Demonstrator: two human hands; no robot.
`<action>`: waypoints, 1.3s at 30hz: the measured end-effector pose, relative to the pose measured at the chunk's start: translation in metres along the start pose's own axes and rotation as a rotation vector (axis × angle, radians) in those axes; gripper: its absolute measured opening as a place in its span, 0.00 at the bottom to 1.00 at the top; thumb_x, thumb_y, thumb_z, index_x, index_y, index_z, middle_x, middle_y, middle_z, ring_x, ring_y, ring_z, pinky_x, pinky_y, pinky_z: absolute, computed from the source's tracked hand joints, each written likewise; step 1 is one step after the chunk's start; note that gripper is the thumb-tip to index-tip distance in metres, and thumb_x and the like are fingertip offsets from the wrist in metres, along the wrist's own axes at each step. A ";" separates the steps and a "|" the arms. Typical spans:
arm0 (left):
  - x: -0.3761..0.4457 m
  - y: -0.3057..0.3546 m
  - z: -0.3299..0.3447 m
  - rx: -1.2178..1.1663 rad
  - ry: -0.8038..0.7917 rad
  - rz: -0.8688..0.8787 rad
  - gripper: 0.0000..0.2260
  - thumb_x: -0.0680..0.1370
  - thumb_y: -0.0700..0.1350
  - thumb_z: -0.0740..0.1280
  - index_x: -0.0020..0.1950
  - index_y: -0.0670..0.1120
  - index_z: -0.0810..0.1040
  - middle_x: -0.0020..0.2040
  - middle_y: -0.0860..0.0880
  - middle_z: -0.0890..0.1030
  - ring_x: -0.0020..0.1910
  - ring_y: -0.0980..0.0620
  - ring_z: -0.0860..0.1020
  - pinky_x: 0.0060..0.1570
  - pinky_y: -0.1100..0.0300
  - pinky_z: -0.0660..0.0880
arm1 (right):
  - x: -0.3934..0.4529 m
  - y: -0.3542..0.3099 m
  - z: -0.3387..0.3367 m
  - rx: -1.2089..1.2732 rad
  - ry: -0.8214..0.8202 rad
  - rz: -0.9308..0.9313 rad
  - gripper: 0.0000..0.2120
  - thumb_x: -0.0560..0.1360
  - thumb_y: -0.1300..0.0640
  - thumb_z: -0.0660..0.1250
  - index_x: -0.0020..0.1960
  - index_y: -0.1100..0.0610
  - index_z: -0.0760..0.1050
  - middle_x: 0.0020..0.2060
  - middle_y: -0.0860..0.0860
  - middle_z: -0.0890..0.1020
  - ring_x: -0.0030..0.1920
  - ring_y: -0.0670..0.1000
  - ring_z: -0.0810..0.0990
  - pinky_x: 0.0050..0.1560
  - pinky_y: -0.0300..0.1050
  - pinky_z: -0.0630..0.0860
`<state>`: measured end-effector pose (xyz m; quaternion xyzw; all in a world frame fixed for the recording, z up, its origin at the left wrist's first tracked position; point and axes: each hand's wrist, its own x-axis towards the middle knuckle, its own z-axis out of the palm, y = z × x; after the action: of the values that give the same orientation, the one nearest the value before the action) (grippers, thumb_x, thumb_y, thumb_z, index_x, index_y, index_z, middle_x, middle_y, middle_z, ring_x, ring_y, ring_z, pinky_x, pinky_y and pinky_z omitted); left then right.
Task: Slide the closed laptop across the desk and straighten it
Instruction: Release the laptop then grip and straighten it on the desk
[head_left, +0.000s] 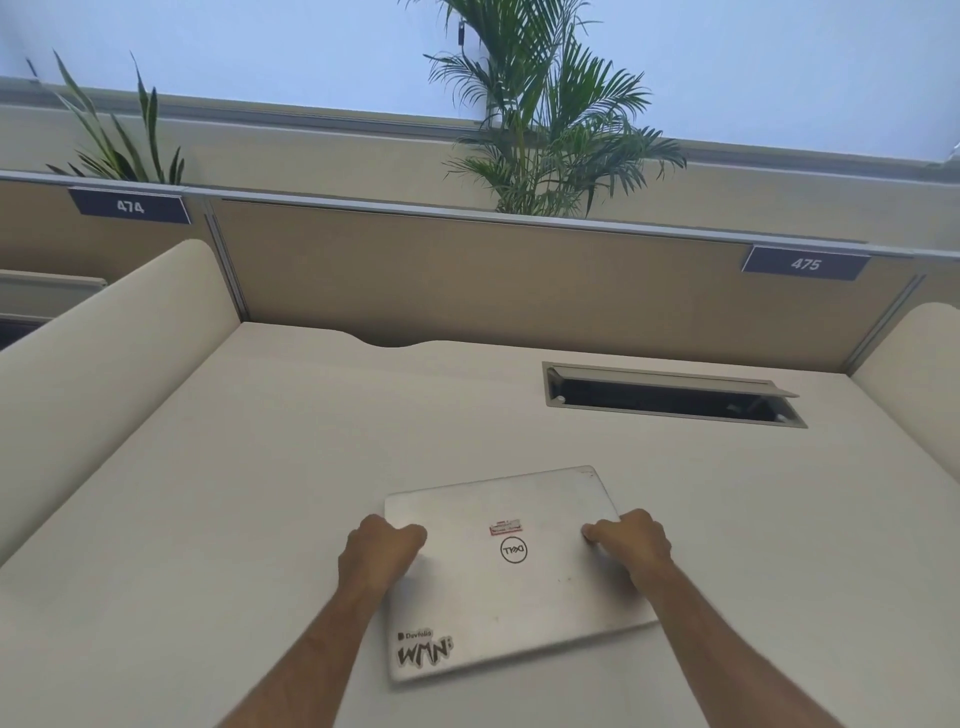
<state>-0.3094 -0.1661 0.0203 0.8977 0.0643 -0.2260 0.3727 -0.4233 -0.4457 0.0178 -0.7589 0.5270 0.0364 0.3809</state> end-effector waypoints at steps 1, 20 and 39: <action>0.001 0.002 0.000 -0.027 -0.007 0.007 0.19 0.61 0.52 0.64 0.45 0.42 0.76 0.43 0.44 0.80 0.42 0.43 0.78 0.40 0.56 0.71 | -0.001 0.002 -0.001 0.005 -0.002 0.002 0.14 0.65 0.52 0.73 0.41 0.59 0.73 0.49 0.57 0.80 0.51 0.60 0.79 0.49 0.49 0.77; 0.026 0.022 0.009 -0.094 0.023 0.095 0.11 0.57 0.46 0.60 0.35 0.43 0.72 0.34 0.47 0.75 0.32 0.47 0.71 0.33 0.57 0.64 | -0.013 0.016 -0.009 0.047 -0.028 0.011 0.23 0.65 0.52 0.79 0.51 0.64 0.74 0.51 0.59 0.80 0.51 0.59 0.80 0.47 0.47 0.76; 0.088 0.065 0.018 -0.197 0.015 0.159 0.07 0.56 0.45 0.60 0.33 0.46 0.68 0.32 0.48 0.72 0.33 0.44 0.67 0.37 0.54 0.63 | 0.040 -0.024 -0.013 0.109 0.012 0.018 0.26 0.66 0.53 0.80 0.55 0.67 0.74 0.52 0.61 0.81 0.54 0.61 0.80 0.53 0.52 0.78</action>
<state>-0.2188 -0.2295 0.0104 0.8607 0.0178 -0.1817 0.4753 -0.3900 -0.4812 0.0214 -0.7325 0.5371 0.0065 0.4183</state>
